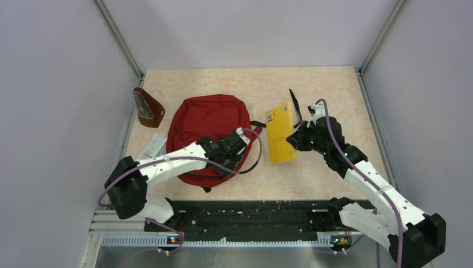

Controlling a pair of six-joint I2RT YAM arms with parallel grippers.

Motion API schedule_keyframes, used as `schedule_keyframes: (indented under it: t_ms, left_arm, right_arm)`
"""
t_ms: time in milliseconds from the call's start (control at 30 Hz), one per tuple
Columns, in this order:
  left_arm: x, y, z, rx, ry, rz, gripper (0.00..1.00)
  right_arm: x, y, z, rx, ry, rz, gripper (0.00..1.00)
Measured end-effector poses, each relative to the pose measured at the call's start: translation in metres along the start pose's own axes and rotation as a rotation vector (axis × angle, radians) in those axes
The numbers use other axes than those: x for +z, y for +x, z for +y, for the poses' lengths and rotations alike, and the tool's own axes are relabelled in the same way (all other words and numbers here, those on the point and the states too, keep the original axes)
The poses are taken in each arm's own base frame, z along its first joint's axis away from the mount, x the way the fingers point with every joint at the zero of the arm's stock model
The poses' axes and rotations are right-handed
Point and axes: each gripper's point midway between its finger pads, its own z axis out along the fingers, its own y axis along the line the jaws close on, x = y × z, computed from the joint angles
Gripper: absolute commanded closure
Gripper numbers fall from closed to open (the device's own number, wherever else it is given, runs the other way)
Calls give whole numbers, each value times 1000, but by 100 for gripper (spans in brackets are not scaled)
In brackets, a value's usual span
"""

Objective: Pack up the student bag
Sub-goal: Adjust the student bag at the center of the board.

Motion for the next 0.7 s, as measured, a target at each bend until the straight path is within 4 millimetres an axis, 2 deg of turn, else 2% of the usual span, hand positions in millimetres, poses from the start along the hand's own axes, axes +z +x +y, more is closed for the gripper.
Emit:
schedule_keyframes:
  t_ms: [100,133,267,367,533,667,700]
  left_arm:
    - [11,-1,-2,12,-19,55,94]
    - [14,-1,-3,10,-21,65,100]
    - [20,-1,-8,17,-1,82,100]
    - [19,-13,-20,0,54,50,100]
    - [16,-70,-53,-75,187,-95,100]
    - [13,-137,-77,-152,268,-253,100]
    - [13,-155,-82,-169,283,-297,97]
  right_arm:
    - [1,1,5,1,-35,-1,100]
    - [1,2,5,1,-42,0,100]
    - [0,3,7,-4,-55,-2,100]
    - [-2,-1,4,-15,-48,-17,100]
    - [-8,-6,-10,-52,28,-53,100]
    - [-13,-6,-29,-76,126,-62,100]
    - [-14,-5,-34,-82,151,-62,100]
